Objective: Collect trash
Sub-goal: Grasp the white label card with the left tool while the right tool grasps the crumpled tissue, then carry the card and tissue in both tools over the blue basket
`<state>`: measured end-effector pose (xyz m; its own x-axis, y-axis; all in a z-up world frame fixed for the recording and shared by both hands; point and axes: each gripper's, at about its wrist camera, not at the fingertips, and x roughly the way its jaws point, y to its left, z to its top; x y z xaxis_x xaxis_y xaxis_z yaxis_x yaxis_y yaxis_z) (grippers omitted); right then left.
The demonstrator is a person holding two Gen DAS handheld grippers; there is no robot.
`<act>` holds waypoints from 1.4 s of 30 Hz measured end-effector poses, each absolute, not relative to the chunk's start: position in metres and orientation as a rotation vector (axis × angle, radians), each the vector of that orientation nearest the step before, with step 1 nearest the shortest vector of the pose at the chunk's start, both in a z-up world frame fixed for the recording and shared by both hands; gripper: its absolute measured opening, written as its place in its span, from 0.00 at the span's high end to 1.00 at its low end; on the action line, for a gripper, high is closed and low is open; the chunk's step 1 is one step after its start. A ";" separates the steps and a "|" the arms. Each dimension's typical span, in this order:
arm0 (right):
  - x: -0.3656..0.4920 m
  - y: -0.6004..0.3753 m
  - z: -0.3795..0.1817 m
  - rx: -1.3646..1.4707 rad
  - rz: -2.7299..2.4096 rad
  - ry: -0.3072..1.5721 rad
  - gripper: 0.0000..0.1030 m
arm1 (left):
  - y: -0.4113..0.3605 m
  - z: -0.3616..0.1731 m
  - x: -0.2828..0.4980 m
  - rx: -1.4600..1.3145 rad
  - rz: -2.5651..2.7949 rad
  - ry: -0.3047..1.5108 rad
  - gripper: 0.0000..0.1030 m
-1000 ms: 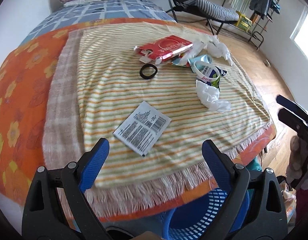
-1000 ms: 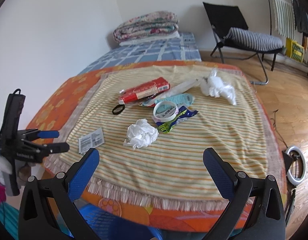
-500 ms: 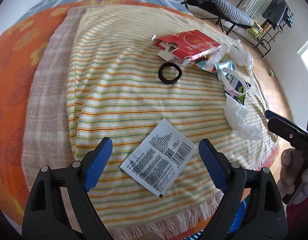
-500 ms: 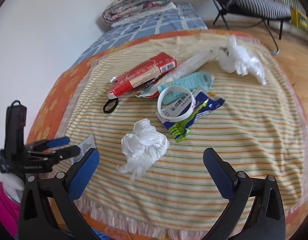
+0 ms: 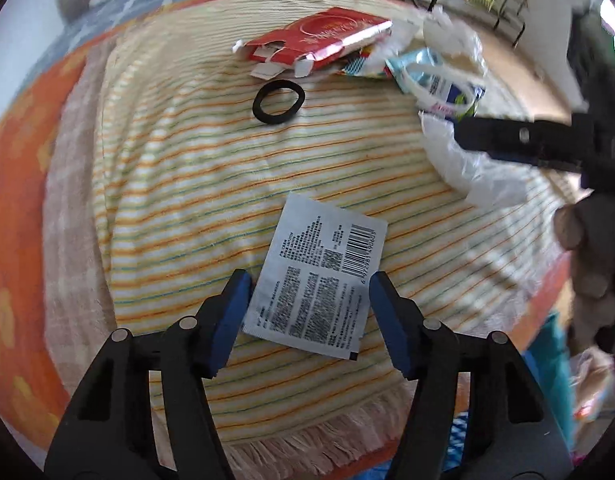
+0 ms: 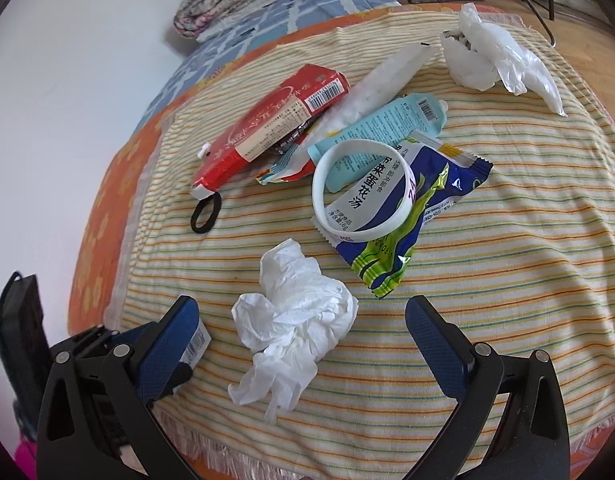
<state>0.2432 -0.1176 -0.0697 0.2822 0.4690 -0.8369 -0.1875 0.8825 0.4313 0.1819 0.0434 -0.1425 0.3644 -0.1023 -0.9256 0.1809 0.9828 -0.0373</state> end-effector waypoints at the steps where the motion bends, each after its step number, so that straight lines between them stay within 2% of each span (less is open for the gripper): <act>1: 0.243 -0.117 -0.070 0.268 0.445 1.212 0.01 | 0.040 -0.144 0.182 0.087 -0.180 1.182 0.38; 7: 0.244 -0.106 -0.075 0.236 0.452 1.238 0.08 | 0.031 -0.148 0.188 0.121 -0.163 1.178 0.40; 8: 0.243 -0.103 -0.075 0.221 0.454 1.240 0.15 | 0.031 -0.148 0.188 0.117 -0.160 1.176 0.46; 10: 0.240 -0.101 -0.076 0.185 0.446 1.238 0.25 | 0.034 -0.147 0.190 0.103 -0.158 1.173 0.47; 11: 0.239 -0.100 -0.076 0.172 0.441 1.234 0.31 | 0.037 -0.147 0.189 0.092 -0.160 1.172 0.53; 13: 0.237 -0.102 -0.075 0.169 0.447 1.231 0.42 | 0.042 -0.145 0.189 0.073 -0.158 1.169 0.56; 15: 0.236 -0.108 -0.075 0.203 0.465 1.238 0.63 | 0.047 -0.143 0.186 0.057 -0.163 1.171 0.56; 16: 0.236 -0.111 -0.076 0.220 0.472 1.243 0.66 | 0.048 -0.143 0.187 0.053 -0.164 1.171 0.56; 18: 0.234 -0.115 -0.077 0.229 0.477 1.244 0.66 | 0.048 -0.143 0.188 0.056 -0.164 1.173 0.56; 19: 0.234 -0.116 -0.077 0.227 0.481 1.241 0.67 | 0.046 -0.143 0.187 0.054 -0.165 1.176 0.48; 20: 0.232 -0.116 -0.077 0.222 0.483 1.239 0.69 | 0.045 -0.144 0.185 0.046 -0.173 1.188 0.29; 21: 0.231 -0.116 -0.076 0.216 0.482 1.235 0.70 | 0.044 -0.145 0.186 0.040 -0.172 1.193 0.22; 22: 0.230 -0.116 -0.075 0.214 0.482 1.231 0.70 | 0.042 -0.145 0.184 0.042 -0.166 1.185 0.21; 25: 0.225 -0.117 -0.071 0.209 0.490 1.219 0.70 | 0.035 -0.151 0.183 0.107 -0.143 1.184 0.21; 27: 0.221 -0.116 -0.068 0.200 0.498 1.213 0.71 | 0.031 -0.151 0.183 0.130 -0.141 1.176 0.25; 30: 0.214 -0.114 -0.063 0.177 0.505 1.197 0.71 | 0.027 -0.148 0.183 0.130 -0.147 1.171 0.41; 42: 0.185 -0.123 -0.040 0.116 0.529 1.119 0.71 | 0.034 -0.133 0.163 0.095 -0.163 1.159 0.41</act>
